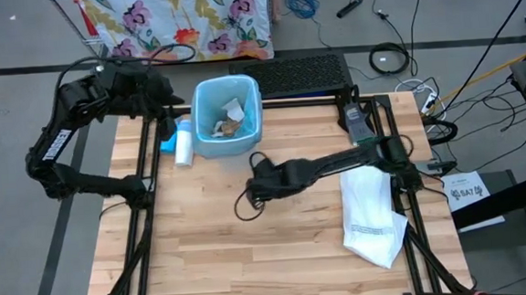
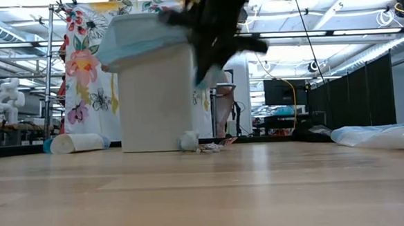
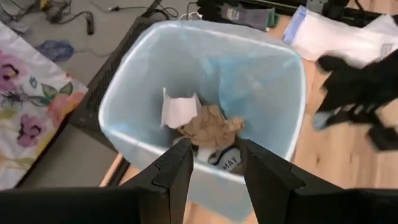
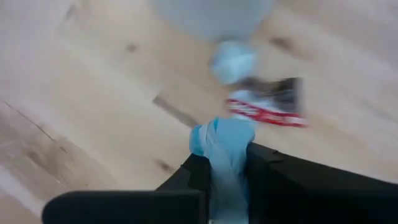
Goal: Place trash/remove bag and relplace
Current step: Put the blue trash bag into the white trash bin
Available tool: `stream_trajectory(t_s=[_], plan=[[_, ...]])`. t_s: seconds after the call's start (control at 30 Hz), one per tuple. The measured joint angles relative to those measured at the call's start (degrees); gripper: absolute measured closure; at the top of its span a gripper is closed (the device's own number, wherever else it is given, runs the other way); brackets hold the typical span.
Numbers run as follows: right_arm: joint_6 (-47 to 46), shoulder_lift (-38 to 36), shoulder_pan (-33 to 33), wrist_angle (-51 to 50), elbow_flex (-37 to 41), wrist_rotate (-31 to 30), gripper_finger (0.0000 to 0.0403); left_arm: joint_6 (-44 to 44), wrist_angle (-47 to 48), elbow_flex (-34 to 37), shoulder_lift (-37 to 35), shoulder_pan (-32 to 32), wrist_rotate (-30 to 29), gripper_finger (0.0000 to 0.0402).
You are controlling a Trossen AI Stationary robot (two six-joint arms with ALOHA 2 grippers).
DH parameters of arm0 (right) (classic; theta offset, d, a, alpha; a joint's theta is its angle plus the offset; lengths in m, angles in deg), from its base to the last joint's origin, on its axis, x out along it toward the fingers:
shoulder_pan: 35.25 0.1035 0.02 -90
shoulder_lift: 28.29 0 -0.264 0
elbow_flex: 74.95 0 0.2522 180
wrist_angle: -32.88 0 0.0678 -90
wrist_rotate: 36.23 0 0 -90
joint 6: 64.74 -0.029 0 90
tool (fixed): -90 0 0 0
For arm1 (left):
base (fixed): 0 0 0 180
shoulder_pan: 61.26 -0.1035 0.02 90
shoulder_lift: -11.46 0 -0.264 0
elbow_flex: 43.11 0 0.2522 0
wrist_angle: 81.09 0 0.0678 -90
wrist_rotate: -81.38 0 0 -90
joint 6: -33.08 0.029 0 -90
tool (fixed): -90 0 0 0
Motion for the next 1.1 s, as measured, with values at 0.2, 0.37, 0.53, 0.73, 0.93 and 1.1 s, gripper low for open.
stream_trajectory(t_s=[0.2,0.37,0.53,0.73,0.93,1.1], plan=[[-3.7,-10.4,0.7,-8.4,-0.1,-4.6,0.0377,4.8,-4.3,1.2,1.7,-0.7,4.3,0.0259],[-2.5,-16.2,-0.2,-8.6,-0.6,-7.5,0.0379,8.6,-5.7,5.5,0.4,-4.1,12.1,0.0259],[2.6,-16.4,-1.3,-8.1,-7.0,-10.7,0.0379,11.6,-5.3,11.8,-0.8,-7.7,21.3,0.0259],[17.5,-11.8,-4.2,0.0,-20.0,-12.6,0.0379,11.5,-5.3,15.1,-2.4,-10.3,22.5,0.0259],[35.0,-4.9,-8.5,14.7,-28.6,-11.5,0.0378,11.3,-6.5,15.1,-3.7,-10.9,22.7,0.0259],[42.1,-1.2,-12.8,22.7,-28.5,-4.3,0.0351,11.3,-6.5,15.1,-5.1,-10.8,22.7,0.0259]])
